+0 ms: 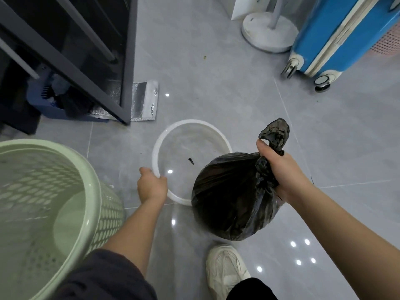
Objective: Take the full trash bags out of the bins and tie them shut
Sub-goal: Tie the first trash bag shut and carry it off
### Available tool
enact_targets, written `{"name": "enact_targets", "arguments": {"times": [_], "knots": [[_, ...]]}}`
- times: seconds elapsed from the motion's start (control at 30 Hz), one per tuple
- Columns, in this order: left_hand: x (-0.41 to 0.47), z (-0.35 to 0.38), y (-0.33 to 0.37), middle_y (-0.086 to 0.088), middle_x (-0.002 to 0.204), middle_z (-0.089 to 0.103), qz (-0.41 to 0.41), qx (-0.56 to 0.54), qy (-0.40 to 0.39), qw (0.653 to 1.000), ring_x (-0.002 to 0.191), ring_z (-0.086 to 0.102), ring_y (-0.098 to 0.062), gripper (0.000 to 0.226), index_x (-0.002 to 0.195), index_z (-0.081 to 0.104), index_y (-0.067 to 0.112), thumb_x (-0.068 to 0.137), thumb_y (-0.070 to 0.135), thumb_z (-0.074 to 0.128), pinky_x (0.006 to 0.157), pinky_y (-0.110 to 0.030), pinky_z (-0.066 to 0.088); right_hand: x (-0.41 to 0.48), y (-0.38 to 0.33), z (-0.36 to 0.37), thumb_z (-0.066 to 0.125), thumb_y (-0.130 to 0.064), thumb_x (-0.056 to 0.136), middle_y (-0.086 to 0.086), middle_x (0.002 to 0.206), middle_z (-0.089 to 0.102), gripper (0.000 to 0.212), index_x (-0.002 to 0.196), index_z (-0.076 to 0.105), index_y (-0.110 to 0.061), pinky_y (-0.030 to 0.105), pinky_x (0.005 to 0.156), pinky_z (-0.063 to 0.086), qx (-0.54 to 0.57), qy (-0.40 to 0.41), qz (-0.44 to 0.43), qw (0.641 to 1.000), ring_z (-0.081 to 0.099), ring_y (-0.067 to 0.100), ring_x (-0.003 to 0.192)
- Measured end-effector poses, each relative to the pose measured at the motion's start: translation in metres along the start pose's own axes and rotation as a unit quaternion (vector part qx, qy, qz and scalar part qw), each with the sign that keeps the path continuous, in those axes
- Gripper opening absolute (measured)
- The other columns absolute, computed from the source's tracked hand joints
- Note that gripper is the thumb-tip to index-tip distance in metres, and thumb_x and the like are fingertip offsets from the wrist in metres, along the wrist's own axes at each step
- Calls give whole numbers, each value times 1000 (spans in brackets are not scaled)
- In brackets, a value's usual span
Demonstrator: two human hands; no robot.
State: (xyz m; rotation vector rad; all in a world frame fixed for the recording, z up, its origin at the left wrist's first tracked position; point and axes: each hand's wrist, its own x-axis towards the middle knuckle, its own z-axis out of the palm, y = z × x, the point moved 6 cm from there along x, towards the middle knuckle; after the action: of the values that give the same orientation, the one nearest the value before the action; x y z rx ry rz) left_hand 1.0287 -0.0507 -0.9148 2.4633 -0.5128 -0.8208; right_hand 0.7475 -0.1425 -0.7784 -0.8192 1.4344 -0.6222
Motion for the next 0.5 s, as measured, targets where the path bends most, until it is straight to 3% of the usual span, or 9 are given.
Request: {"name": "enact_targets", "arguments": {"times": [0.1, 0.27, 0.37, 0.5], "knots": [[-8, -29, 29, -16, 96, 66, 104, 11, 26, 994, 75, 54, -28, 20, 104, 54, 7, 85, 12, 57, 64, -31, 39, -6, -14, -2, 62, -41, 88, 16, 101, 71, 34, 98, 64, -8, 40, 84, 54, -23, -17, -5, 1000, 70, 29, 91], [-30, -90, 83, -16, 91, 61, 279, 97, 89, 951, 81, 57, -37, 18, 99, 54, 6, 83, 12, 56, 62, -35, 38, -20, -38, 6, 66, -47, 83, 12, 100, 72, 41, 101, 65, -10, 41, 88, 53, -53, -38, -12, 998, 70, 29, 92], [-39, -135, 102, -17, 96, 60, 320, 115, 130, 931, 83, 58, -39, 18, 100, 54, 6, 83, 12, 53, 65, -40, 42, -31, -52, 19, 69, -50, 78, 11, 98, 74, 49, 107, 64, -10, 46, 93, 51, -76, -43, -21, 996, 71, 29, 90], [-45, -204, 106, -16, 92, 59, 316, 96, 196, 923, 81, 56, -37, 15, 98, 57, 6, 85, 13, 53, 62, -36, 37, -47, -81, 37, 67, -46, 83, 14, 102, 72, 44, 108, 62, -10, 47, 92, 51, -85, -45, -39, 995, 70, 31, 91]]}}
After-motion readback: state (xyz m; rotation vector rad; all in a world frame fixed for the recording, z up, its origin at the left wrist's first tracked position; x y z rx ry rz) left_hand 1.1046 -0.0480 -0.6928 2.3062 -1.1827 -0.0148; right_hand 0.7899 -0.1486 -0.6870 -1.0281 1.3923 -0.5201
